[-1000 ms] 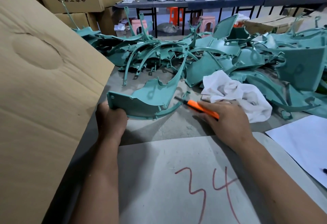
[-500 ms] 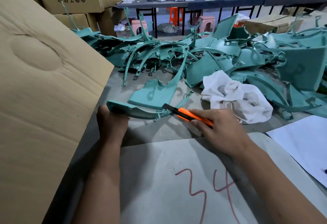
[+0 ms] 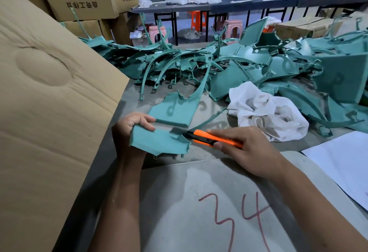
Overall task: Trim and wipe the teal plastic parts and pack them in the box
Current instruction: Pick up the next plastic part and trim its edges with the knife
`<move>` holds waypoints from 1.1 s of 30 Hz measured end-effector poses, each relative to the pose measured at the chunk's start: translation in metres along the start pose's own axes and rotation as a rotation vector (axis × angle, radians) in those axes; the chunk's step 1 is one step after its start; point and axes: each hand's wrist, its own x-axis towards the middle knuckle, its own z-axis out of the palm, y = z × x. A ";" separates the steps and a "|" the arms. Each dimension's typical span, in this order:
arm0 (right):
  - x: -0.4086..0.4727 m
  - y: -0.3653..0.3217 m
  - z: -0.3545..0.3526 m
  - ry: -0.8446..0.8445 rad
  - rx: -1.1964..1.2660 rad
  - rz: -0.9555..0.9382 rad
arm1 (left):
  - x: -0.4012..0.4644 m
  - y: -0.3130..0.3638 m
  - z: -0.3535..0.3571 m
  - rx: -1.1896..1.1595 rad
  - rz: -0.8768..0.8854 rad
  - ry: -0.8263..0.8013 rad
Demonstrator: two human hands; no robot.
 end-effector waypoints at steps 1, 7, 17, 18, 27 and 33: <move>0.001 -0.001 0.003 -0.016 -0.051 0.005 | 0.000 0.000 0.000 -0.001 0.006 -0.006; -0.001 0.001 -0.004 -0.094 0.213 0.095 | -0.001 0.001 0.001 -0.049 -0.071 0.014; -0.001 0.005 -0.008 -0.086 0.370 0.106 | 0.002 -0.011 0.004 -0.138 -0.203 0.050; -0.001 0.007 -0.010 -0.044 0.421 0.115 | 0.003 -0.012 0.005 -0.171 -0.247 0.063; 0.001 0.014 -0.003 -0.058 0.135 0.065 | 0.002 -0.017 0.006 -0.211 -0.313 0.088; 0.001 0.013 -0.002 -0.011 0.192 0.059 | 0.000 -0.012 0.007 -0.178 -0.300 0.075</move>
